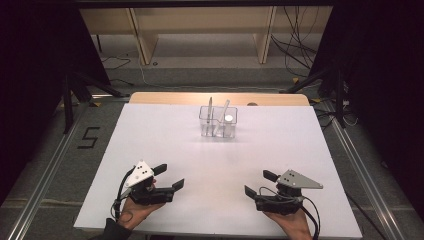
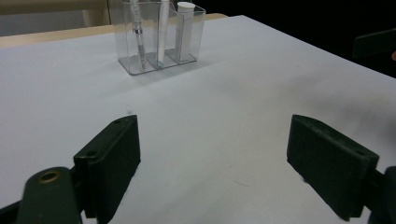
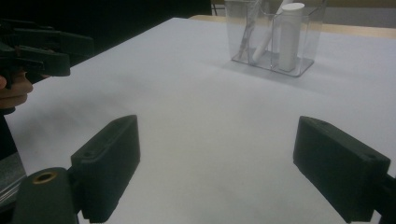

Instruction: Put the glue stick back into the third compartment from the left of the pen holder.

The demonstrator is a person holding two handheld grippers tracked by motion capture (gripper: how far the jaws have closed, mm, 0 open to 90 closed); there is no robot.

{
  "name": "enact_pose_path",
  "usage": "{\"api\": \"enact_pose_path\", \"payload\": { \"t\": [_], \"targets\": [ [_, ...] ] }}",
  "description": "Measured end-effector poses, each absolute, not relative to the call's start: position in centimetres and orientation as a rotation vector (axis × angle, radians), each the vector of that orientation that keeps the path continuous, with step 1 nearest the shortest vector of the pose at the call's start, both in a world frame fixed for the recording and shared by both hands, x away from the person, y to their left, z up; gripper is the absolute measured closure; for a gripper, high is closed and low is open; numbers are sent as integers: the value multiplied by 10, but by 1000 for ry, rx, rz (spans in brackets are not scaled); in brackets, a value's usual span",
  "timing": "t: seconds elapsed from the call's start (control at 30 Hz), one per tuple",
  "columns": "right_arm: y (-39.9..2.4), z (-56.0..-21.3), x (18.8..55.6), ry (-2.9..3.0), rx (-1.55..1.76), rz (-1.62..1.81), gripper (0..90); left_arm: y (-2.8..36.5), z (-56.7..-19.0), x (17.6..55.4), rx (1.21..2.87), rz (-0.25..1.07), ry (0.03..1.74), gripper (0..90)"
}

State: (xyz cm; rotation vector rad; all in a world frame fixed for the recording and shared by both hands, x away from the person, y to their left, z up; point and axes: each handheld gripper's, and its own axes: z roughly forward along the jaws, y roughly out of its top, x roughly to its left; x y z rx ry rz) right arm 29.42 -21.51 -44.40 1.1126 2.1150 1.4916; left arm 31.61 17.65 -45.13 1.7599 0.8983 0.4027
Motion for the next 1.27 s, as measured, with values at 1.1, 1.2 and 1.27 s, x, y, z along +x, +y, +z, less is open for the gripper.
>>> {"api": "enact_pose_path", "payload": {
  "t": [1.1,1.2,1.27],
  "targets": [
    [-228,-454,286,2081,1149,1491,161,175,-452,316,1770,399,890,169],
    [-228,-453,286,2077,1151,1492,161,175,-452,316,1771,399,889,169],
    [-228,-453,287,2074,1152,1492,161,175,-452,316,1770,399,889,169]
  ]
}}
